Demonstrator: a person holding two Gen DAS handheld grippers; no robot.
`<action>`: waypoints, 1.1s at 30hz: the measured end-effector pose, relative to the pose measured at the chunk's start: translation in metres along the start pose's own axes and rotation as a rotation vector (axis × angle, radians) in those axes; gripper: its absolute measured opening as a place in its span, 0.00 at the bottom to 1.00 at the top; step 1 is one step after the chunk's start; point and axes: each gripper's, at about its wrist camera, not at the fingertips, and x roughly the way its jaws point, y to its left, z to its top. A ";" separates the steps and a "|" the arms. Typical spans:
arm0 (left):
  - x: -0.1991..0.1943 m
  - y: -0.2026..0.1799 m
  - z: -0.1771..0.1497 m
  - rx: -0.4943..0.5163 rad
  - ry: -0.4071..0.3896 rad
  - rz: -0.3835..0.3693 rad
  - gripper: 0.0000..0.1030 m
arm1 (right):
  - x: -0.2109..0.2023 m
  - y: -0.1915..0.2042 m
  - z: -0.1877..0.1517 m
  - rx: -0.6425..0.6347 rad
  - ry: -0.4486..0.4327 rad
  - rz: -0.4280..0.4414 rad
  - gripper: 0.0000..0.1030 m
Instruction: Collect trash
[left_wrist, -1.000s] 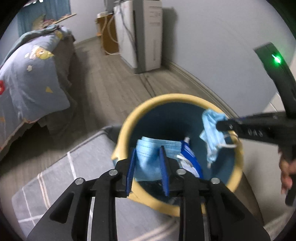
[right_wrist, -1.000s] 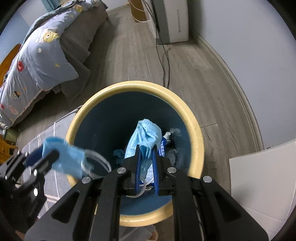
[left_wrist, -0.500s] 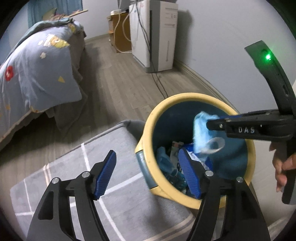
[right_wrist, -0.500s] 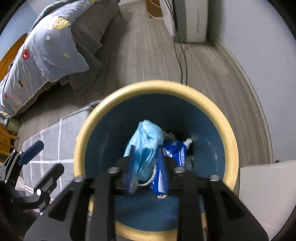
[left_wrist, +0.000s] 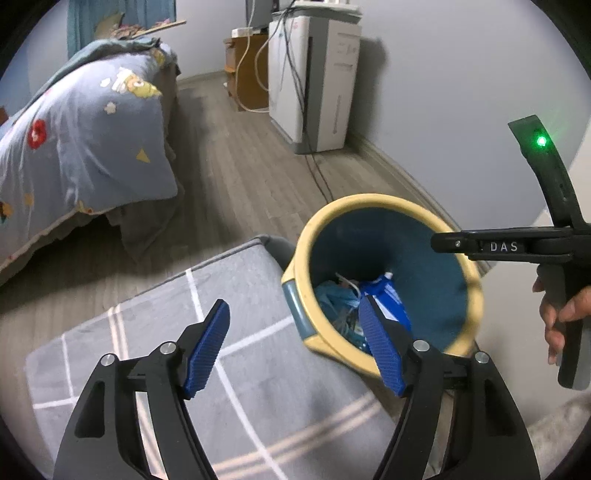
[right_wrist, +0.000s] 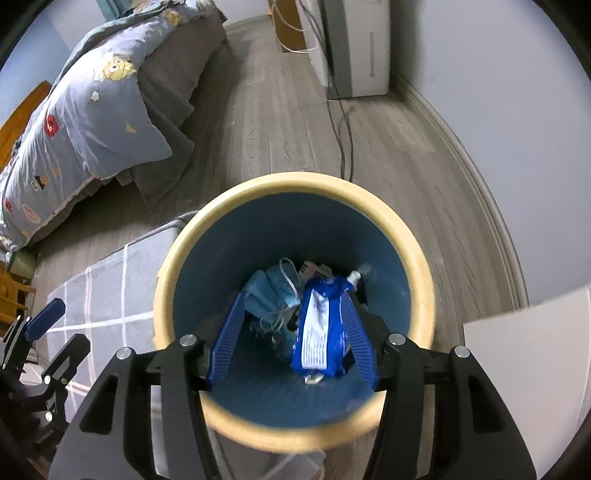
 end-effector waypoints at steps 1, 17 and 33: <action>-0.008 -0.001 -0.001 0.005 -0.006 -0.005 0.78 | -0.006 0.000 -0.003 0.002 -0.005 0.000 0.58; -0.121 -0.029 -0.018 -0.011 -0.118 -0.037 0.95 | -0.172 0.008 -0.076 -0.069 -0.268 -0.027 0.94; -0.144 -0.051 -0.029 0.021 -0.188 0.025 0.95 | -0.174 0.009 -0.102 -0.052 -0.274 -0.160 0.95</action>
